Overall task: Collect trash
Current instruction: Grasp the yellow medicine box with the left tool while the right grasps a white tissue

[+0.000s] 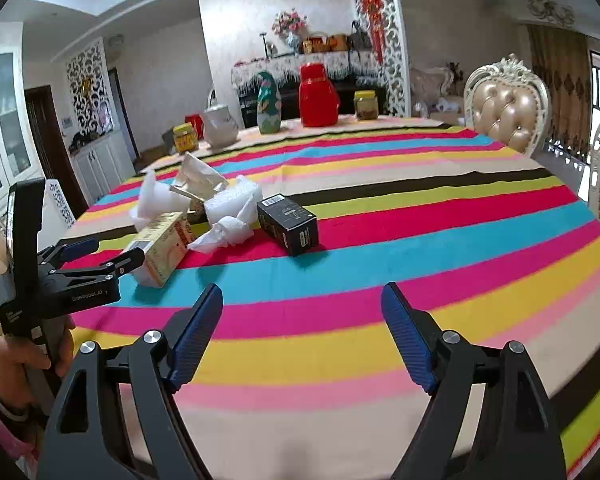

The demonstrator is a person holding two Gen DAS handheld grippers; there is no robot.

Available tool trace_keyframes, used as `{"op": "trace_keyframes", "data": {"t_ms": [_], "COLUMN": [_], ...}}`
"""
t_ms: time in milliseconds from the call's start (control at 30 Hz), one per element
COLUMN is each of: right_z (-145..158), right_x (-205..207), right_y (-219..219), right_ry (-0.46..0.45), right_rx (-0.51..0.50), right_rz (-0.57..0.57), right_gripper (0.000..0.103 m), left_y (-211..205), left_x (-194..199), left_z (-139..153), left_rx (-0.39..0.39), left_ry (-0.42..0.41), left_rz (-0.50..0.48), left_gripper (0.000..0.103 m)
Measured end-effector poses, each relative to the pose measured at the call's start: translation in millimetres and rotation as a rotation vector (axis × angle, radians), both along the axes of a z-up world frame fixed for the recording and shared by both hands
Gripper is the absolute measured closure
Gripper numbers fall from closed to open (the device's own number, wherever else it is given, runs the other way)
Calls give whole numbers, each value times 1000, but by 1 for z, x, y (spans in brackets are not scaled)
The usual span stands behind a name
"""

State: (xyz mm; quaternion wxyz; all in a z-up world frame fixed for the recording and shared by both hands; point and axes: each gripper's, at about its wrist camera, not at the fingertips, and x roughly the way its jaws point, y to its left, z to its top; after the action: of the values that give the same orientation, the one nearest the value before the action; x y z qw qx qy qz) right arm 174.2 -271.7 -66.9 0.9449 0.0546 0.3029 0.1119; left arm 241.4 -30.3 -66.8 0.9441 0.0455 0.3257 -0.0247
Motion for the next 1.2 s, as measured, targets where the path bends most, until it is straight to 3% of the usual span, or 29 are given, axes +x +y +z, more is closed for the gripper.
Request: {"op": "trace_keyframes", "data": {"t_ms": [233,400,433,467,500,533,667,767,867,967,1200], "right_z": [-14,-26,-28,-30,-32,-33,-37,-38,-36,-30,-28], "right_x": [46,72,76,82,88,94,113,116,118,123,149], "right_y": [16,34,37,42,45,48,62,77,99,115,140], "right_ry": [66,109,113,119,126,132,160,165,152,128,137], "right_rx": [-4,-68,-83,-100,-112,-122,-138,-116,-117,-101,-97], "right_rz": [14,54,61,68,72,77,94,132,174,188,186], "right_gripper": [25,20,20,20,19,18,18,18,29,31,31], "left_y": [-7,1,4,7,7,7,7,15,28,40,63], "left_x": [33,49,52,55,57,58,56,52,51,52,62], "left_z": [-11,-21,-23,-24,-25,-26,-23,-18,-10,-5,-7], "left_rx": [16,-30,-63,-91,-99,-96,-103,-76,-65,-65,-128], "left_ry": [68,109,132,142,149,155,148,103,66,44,76], "left_rz": [39,34,11,-13,-22,-28,-55,-20,25,64,106], "left_gripper": [5,6,15,36,47,51,54,54,54,54,54]}}
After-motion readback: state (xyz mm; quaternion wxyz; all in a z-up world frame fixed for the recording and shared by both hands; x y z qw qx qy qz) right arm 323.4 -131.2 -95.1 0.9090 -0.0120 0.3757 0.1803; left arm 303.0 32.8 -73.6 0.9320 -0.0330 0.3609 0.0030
